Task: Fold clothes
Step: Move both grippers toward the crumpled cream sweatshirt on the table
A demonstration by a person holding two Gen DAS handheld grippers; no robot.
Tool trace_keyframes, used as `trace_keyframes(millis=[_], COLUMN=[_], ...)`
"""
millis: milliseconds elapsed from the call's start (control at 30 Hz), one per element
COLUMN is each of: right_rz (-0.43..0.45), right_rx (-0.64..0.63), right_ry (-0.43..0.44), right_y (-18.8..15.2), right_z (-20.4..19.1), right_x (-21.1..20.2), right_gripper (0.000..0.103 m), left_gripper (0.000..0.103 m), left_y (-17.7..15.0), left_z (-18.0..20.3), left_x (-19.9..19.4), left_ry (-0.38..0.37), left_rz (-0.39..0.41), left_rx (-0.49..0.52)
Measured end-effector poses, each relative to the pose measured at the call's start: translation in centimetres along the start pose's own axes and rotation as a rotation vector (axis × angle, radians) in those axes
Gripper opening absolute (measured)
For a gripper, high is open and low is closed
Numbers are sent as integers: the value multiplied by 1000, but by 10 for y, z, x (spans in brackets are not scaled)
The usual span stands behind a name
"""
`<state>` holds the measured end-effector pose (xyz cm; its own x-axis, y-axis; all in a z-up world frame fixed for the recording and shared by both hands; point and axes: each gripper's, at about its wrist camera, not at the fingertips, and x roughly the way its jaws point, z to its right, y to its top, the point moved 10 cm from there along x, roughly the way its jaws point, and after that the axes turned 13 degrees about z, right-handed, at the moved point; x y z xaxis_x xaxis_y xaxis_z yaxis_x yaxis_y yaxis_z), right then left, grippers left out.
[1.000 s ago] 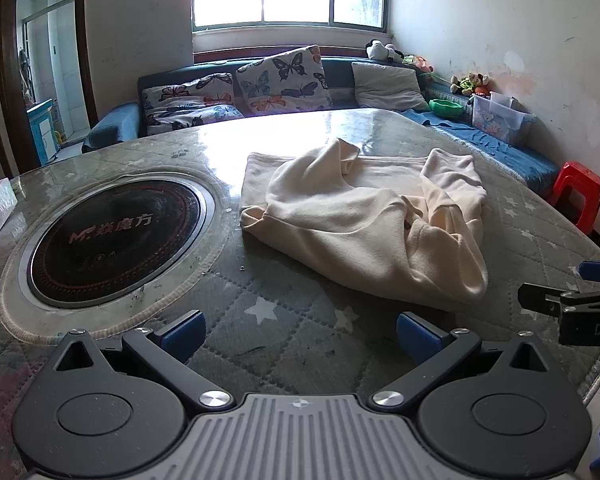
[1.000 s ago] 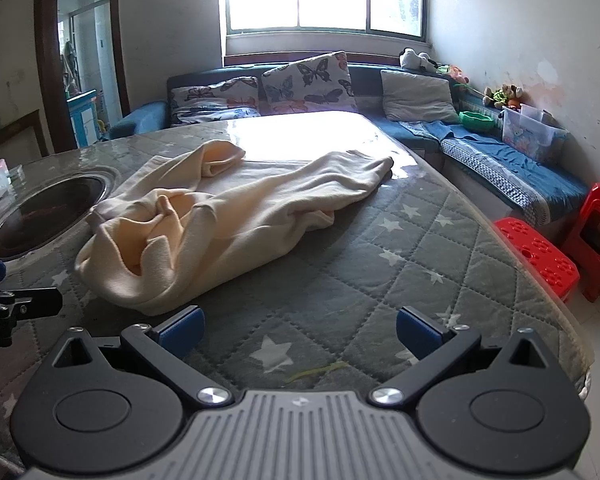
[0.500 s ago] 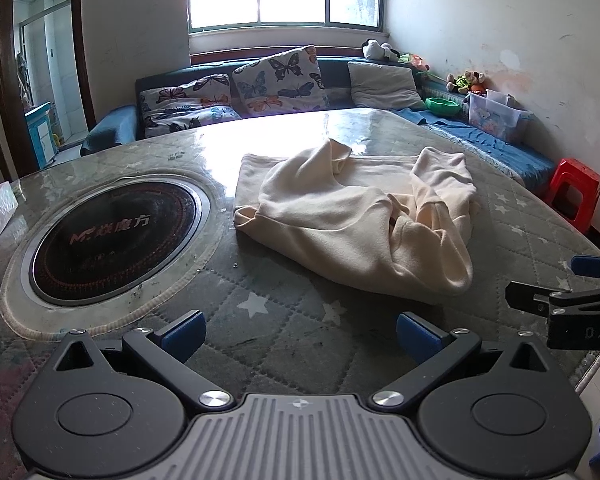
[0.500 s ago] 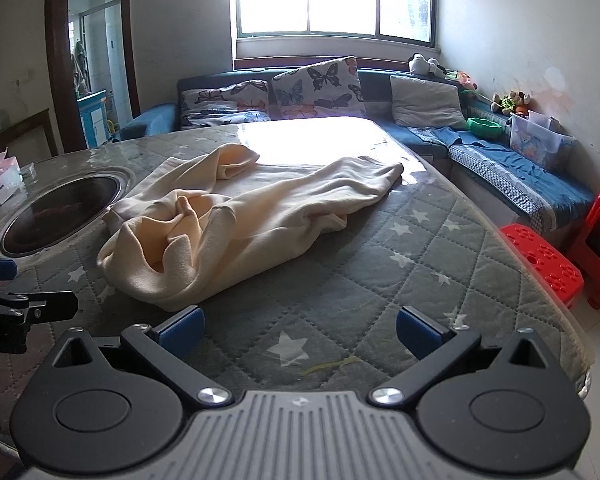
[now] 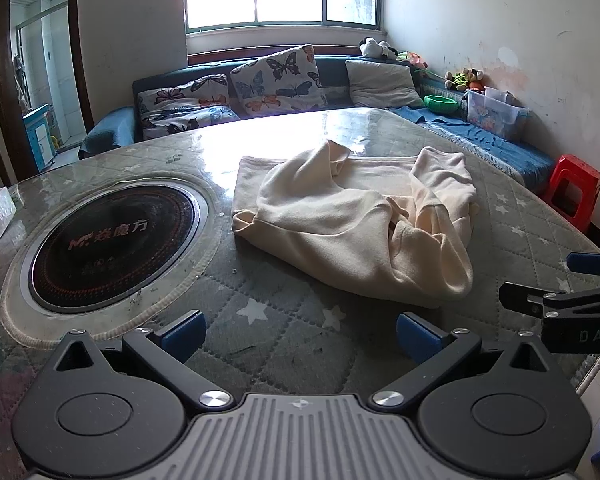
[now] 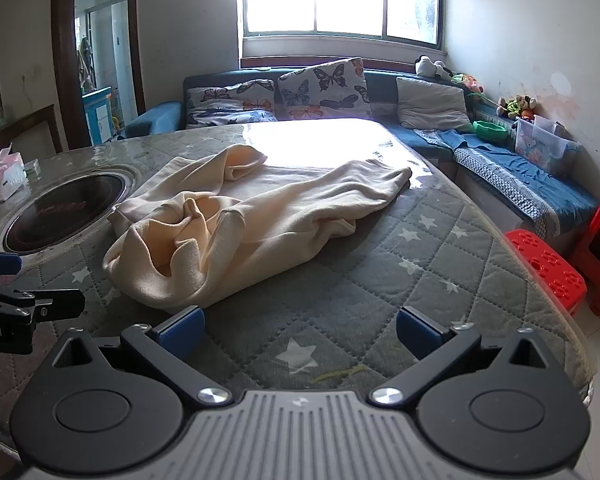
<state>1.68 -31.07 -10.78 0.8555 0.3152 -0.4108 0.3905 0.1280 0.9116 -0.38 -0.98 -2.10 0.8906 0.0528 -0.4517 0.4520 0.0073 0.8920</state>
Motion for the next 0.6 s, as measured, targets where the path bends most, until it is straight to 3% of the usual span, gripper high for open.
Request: trace_keyframes(millis=[600], right_rz=[-5], right_rx=[-24], right_ry=[6], right_y=[11], right_z=[-5], right_x=[12], right_gripper=[103], left_gripper=[103], left_y=[19], left_z=[-7], left_x=[8], left_ry=[4], left_rz=[14], left_rx=[22])
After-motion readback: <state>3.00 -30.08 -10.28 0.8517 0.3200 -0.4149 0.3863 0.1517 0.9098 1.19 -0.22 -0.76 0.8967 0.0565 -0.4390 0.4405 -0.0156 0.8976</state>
